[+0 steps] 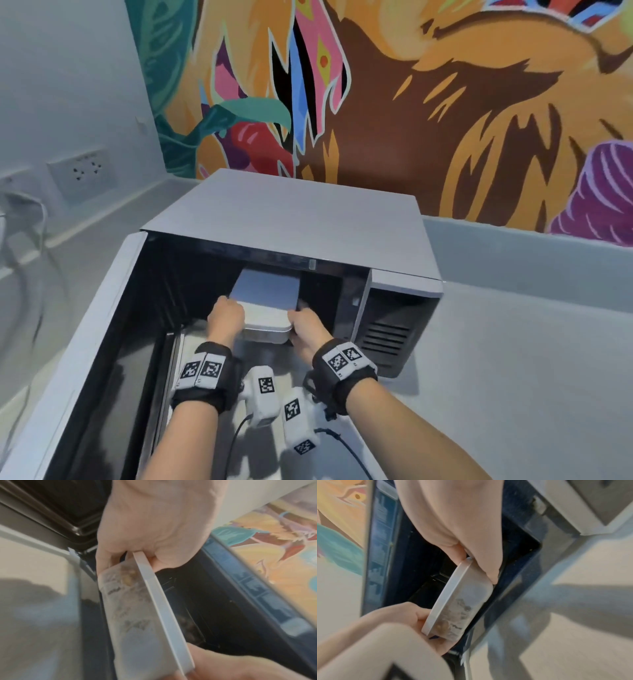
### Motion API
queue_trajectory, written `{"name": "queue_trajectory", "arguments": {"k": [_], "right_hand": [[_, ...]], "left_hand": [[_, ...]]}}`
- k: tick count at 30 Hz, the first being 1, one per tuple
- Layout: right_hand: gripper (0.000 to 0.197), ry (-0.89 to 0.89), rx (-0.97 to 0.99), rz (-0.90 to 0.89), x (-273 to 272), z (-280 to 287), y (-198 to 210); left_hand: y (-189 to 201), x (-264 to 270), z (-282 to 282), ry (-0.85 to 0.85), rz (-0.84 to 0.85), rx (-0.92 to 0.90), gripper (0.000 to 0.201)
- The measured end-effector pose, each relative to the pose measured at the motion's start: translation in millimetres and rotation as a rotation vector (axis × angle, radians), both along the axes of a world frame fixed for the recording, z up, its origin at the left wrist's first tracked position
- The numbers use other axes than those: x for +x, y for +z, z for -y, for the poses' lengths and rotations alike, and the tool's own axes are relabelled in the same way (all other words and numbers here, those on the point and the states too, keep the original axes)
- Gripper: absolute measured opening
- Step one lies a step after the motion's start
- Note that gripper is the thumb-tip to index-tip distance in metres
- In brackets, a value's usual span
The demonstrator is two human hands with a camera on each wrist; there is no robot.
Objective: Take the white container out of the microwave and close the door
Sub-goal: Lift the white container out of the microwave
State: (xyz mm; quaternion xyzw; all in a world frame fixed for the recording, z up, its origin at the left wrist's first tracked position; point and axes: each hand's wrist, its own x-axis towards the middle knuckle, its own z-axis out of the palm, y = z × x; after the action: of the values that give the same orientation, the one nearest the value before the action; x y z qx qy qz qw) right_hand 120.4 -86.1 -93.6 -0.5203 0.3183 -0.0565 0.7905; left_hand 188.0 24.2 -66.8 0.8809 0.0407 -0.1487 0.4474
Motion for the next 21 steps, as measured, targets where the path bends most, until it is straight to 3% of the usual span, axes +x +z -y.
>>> {"name": "queue_trajectory", "arguments": {"k": [5, 7, 14, 21], "right_hand": [[0.048, 0.249, -0.246, -0.013, -65.7, -21.2, 6.5], [0.051, 0.281, -0.242, -0.016, -93.2, -29.4, 0.6], [0.054, 0.286, -0.251, 0.051, -197.8, -44.8, -21.0], [0.051, 0.192, -0.225, -0.013, -296.1, -22.6, -52.0]], "left_hand": [[-15.7, -62.1, -32.6, 0.067, 0.022, -0.01, 0.038], [-18.7, -94.6, -44.2, 0.079, 0.033, -0.036, 0.038], [-57.3, -203.9, -77.0, -0.001, 0.005, -0.109, 0.042], [-74.6, -286.0, -55.9, -0.151, -0.033, -0.152, 0.041]]}}
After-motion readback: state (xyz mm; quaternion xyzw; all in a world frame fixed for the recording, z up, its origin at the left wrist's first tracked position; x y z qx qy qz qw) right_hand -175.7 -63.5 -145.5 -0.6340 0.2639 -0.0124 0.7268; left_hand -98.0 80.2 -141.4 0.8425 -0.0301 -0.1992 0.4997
